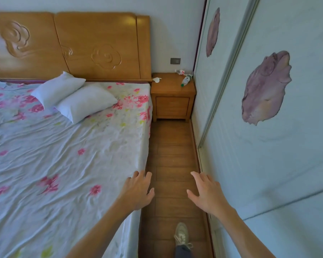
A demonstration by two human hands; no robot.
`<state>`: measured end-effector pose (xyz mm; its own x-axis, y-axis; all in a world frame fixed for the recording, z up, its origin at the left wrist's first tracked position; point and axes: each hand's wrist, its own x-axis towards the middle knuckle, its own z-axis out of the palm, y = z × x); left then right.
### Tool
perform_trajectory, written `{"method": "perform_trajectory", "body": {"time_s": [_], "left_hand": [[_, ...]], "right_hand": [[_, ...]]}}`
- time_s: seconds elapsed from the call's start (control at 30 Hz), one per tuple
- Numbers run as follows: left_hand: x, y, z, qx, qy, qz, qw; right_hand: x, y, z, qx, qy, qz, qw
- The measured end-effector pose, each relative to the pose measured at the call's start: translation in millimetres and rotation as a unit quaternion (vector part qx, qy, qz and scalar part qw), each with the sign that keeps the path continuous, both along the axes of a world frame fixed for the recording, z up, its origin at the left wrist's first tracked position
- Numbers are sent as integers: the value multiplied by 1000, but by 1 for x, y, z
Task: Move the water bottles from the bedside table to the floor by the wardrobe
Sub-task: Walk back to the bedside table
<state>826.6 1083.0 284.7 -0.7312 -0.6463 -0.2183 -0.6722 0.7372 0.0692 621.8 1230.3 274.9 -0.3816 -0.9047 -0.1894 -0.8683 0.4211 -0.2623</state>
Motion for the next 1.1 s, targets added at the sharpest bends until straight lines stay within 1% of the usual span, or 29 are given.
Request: {"method": "perform_trajectory", "body": {"time_s": [0.23, 0.4, 0.53, 0.77, 1.1], "left_hand": [[-78, -57, 3, -8, 3, 4, 1000], [-120, -90, 2, -12, -1, 14, 1000], [-144, -118, 3, -19, -8, 19, 1000], [-184, -180, -5, 1, -8, 24, 1000], [-243, -328, -13, 27, 11, 16, 999]], "right_hand": [[-86, -54, 3, -2, -19, 7, 1000], [-143, -78, 2, 4, -34, -23, 999], [-166, -100, -1, 10, -41, -31, 999], [-197, -158, -11, 18, -59, -32, 998], [-251, -296, -2, 12, -53, -42, 998]]}}
